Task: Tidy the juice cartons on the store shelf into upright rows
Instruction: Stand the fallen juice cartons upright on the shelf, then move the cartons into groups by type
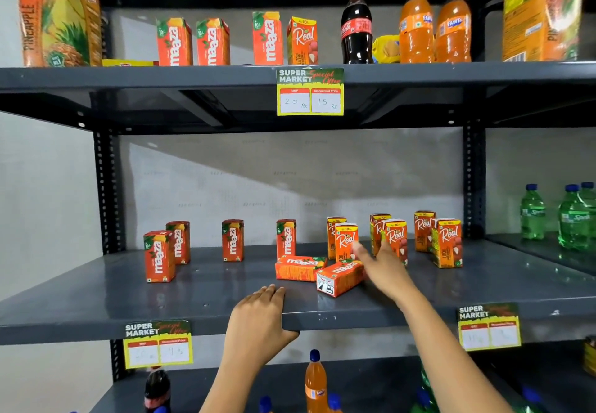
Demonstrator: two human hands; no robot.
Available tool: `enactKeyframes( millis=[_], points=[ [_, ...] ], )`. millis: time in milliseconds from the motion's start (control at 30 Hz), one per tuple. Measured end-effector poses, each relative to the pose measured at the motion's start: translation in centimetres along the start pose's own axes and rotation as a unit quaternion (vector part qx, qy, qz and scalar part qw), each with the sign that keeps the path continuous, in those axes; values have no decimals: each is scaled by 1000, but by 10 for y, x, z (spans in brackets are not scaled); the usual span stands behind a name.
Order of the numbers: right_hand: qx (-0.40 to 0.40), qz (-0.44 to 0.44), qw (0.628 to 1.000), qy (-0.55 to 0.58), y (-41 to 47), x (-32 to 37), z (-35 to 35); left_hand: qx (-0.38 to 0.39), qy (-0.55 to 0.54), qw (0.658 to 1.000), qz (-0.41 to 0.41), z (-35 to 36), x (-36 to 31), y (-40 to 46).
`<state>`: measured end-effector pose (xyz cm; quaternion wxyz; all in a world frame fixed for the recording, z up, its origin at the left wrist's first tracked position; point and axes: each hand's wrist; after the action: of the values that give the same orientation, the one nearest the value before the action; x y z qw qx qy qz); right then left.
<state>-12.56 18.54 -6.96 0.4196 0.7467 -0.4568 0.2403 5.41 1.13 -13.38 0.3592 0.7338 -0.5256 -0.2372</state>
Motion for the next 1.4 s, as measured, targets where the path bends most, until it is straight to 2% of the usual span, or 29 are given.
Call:
enactKeyframes(
  millis=[67, 133, 233, 333, 433, 600, 900, 1100, 1267, 1333, 1400],
  points=[
    [36, 3, 999, -9, -18, 1, 5, -3, -3, 1000, 2, 0, 0, 0],
    [57, -20, 996, -72, -26, 3, 15, -2, -2, 1000, 3, 0, 0, -1],
    [26, -38, 993, -110, -28, 6, 25, 0, 2, 1000, 2, -1, -1, 0],
    [-3, -54, 996, -68, -27, 6, 24, 1, 5, 1000, 6, -1, -1, 0],
    [-45, -120, 992, 4, -31, 7, 21, 2, 6, 1000, 5, -1, 0, 0],
    [-100, -227, 964, 92, -32, 23, 20, 1, 13, 1000, 8, -2, 0, 0],
    [-110, -422, 899, 35, -19, 48, 32, 5, 21, 1000, 10, -6, 2, 2],
    [-134, -443, 887, -7, -16, 43, 37, 17, 20, 1000, 16, -7, -3, 2],
    [-130, -437, 889, -41, -12, 50, 44, 81, 38, 995, 36, -18, 32, 2],
    [-126, -453, 881, -49, -11, 63, 52, 80, 77, 994, 18, -24, 54, -4],
    [-122, -473, 871, -50, -10, 83, 65, 57, 73, 996, -4, -27, 65, -10]
  ],
)
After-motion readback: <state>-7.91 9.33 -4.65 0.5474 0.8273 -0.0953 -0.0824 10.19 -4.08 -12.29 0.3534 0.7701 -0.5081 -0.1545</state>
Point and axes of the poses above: each hand's wrist, its own y-axis towards the middle knuckle, its own z-axis out of the palm, x = y × z, and after that the axes turned 9 degrees about -x, right-handed
